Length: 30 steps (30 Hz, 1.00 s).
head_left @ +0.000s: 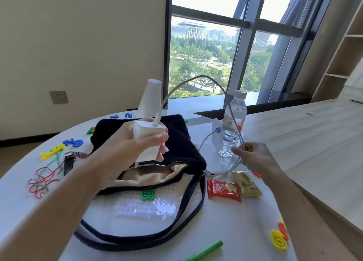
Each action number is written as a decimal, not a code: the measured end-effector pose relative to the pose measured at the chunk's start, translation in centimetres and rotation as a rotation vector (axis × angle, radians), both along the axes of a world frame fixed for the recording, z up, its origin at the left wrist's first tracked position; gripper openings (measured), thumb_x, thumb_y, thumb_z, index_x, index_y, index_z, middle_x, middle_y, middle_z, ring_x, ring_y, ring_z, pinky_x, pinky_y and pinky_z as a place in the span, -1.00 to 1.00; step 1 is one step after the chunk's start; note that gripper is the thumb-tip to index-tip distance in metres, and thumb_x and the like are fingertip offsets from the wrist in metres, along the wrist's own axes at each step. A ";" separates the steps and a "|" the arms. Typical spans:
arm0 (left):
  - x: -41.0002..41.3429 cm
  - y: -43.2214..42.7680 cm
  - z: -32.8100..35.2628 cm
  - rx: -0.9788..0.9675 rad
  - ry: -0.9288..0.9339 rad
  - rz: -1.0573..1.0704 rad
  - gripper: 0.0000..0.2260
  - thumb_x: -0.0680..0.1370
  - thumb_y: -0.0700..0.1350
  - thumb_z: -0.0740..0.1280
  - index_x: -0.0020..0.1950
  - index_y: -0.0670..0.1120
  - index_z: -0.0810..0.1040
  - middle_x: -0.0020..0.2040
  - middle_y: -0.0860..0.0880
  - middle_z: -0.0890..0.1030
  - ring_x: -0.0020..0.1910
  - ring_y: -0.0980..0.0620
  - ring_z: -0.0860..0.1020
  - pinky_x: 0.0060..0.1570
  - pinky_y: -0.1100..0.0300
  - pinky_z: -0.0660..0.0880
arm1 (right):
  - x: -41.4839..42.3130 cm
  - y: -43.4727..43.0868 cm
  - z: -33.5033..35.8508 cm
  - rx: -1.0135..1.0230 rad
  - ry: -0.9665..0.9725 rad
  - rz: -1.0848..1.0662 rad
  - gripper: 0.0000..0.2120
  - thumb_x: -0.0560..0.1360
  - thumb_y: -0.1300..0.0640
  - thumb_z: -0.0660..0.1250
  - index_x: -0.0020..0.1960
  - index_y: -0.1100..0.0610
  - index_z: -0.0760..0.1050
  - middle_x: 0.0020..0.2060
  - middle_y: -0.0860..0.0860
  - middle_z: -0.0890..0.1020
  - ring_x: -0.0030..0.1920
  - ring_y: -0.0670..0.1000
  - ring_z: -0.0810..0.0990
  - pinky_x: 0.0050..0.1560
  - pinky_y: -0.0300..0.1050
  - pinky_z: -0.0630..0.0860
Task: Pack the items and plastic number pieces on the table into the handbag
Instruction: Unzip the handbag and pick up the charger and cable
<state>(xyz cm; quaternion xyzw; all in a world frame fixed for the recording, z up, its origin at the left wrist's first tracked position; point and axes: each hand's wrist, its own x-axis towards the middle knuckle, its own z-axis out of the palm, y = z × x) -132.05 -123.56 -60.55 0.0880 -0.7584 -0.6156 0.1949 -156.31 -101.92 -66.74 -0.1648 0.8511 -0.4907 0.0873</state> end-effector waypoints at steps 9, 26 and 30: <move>-2.1 2.2 -1.3 0.186 -0.109 0.124 -0.38 0.41 0.33 0.28 0.13 -0.19 0.58 -0.09 -0.14 0.74 -0.05 -0.09 0.72 0.05 0.02 0.61 | 6.0 -0.1 9.3 -0.313 0.006 0.419 -0.55 0.39 0.00 0.46 -0.11 0.43 0.51 -0.39 0.12 0.43 -0.48 -0.07 0.35 -0.48 -0.31 0.34; -1.4 3.0 -1.4 0.300 -0.006 -0.398 -0.76 0.37 -0.41 0.38 -0.05 -0.13 0.60 -0.22 -0.13 0.53 -0.30 -0.09 0.51 -0.35 0.15 0.49 | 10.4 -5.1 8.1 -0.245 0.348 0.564 -0.42 0.45 -0.21 0.36 -0.26 0.37 0.45 -0.49 -0.04 0.29 -0.46 -0.06 0.23 -0.42 -0.21 0.20; -0.7 1.8 -1.0 0.422 0.056 -0.578 -0.61 0.33 -0.38 0.32 0.11 -0.11 0.47 -0.23 -0.11 0.49 -0.33 -0.06 0.49 -0.47 0.20 0.44 | 7.9 -5.5 6.3 -0.529 0.233 0.329 -0.45 0.43 -0.31 0.39 -0.03 0.20 0.50 -0.26 0.05 0.50 -0.25 -0.01 0.48 -0.17 -0.18 0.43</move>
